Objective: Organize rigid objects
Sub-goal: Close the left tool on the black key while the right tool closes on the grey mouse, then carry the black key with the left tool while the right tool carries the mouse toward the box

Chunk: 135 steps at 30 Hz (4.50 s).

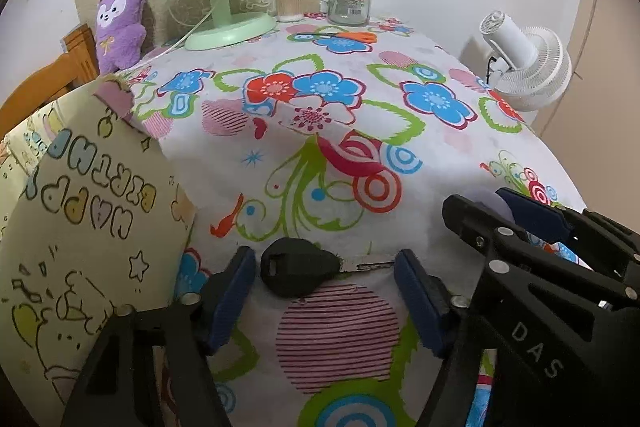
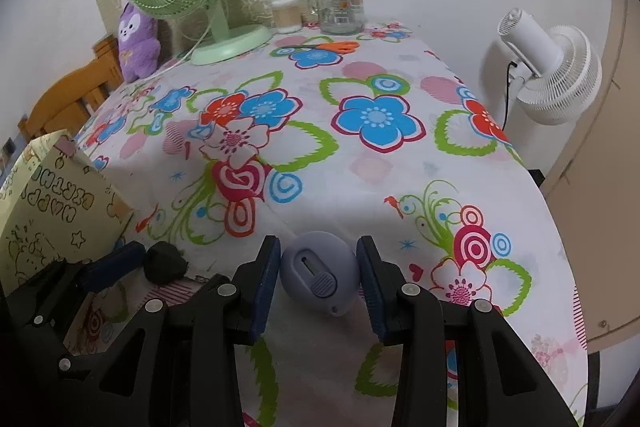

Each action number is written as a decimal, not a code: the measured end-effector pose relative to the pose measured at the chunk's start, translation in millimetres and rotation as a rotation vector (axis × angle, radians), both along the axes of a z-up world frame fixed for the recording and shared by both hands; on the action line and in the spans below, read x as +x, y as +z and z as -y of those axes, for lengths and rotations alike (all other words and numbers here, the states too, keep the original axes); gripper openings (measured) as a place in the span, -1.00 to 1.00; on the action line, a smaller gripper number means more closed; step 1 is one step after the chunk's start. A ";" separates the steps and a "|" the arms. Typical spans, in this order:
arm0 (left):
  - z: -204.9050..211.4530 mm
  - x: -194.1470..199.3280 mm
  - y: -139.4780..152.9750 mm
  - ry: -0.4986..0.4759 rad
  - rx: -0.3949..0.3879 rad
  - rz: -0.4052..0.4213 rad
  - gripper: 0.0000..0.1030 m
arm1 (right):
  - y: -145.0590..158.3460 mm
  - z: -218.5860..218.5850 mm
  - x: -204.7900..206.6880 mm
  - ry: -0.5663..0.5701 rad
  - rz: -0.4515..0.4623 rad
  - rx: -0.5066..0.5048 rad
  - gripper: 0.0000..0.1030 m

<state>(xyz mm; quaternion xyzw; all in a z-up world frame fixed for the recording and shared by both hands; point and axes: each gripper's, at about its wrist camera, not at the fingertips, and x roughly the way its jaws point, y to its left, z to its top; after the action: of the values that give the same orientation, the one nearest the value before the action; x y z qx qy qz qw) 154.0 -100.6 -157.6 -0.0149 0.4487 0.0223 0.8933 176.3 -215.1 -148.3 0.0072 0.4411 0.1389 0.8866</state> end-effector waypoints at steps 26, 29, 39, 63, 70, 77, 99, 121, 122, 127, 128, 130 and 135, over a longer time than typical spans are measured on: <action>-0.8 -26.0 16.8 -0.018 0.007 0.024 0.08 | 16.1 9.5 -28.1 -0.071 0.020 -0.018 -0.17; -0.7 -31.3 20.8 -0.021 0.004 0.025 0.08 | 21.1 9.8 -35.2 -0.082 0.030 -0.023 -0.17; 1.4 -46.8 36.3 -0.029 -0.001 0.039 0.08 | 41.3 11.7 -56.7 -0.107 0.063 -0.032 -0.17; -5.1 -79.5 93.2 -0.060 -0.012 0.126 0.08 | 100.0 2.6 -91.7 -0.129 0.150 -0.010 -0.17; -11.2 -83.2 107.4 -0.072 -0.010 0.147 0.08 | 115.4 -5.8 -95.1 -0.132 0.171 -0.013 -0.17; -22.5 -83.6 120.2 -0.070 -0.005 0.164 0.08 | 129.4 -17.2 -95.5 -0.121 0.185 -0.019 -0.17; -70.5 -82.9 129.3 -0.031 -0.002 0.171 0.08 | 144.1 -70.5 -89.1 -0.043 0.202 -0.038 -0.17; -125.4 -70.9 116.6 0.028 -0.005 0.142 0.08 | 133.5 -133.5 -67.6 0.047 0.162 -0.049 -0.17; -128.1 -70.3 115.7 0.031 -0.007 0.139 0.08 | 132.9 -135.5 -67.2 0.052 0.161 -0.050 -0.17; -142.9 -67.2 111.4 0.050 -0.010 0.131 0.08 | 129.2 -151.4 -61.9 0.081 0.150 -0.053 -0.17; -144.0 -66.6 110.8 0.053 -0.010 0.129 0.08 | 128.3 -155.3 -60.8 0.088 0.148 -0.054 -0.17; -149.9 -65.6 109.0 0.062 -0.007 0.125 0.08 | 127.0 -161.5 -59.3 0.098 0.145 -0.056 -0.17; -162.3 -63.0 103.1 0.073 0.002 0.111 0.08 | 121.2 -178.0 -54.6 0.129 0.131 -0.056 -0.17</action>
<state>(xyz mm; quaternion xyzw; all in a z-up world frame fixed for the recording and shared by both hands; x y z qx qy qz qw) 91.0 61.7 -54.4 -0.0315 0.3974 0.0547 0.9155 121.7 -37.2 -27.1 -0.0553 0.3854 0.1834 0.9026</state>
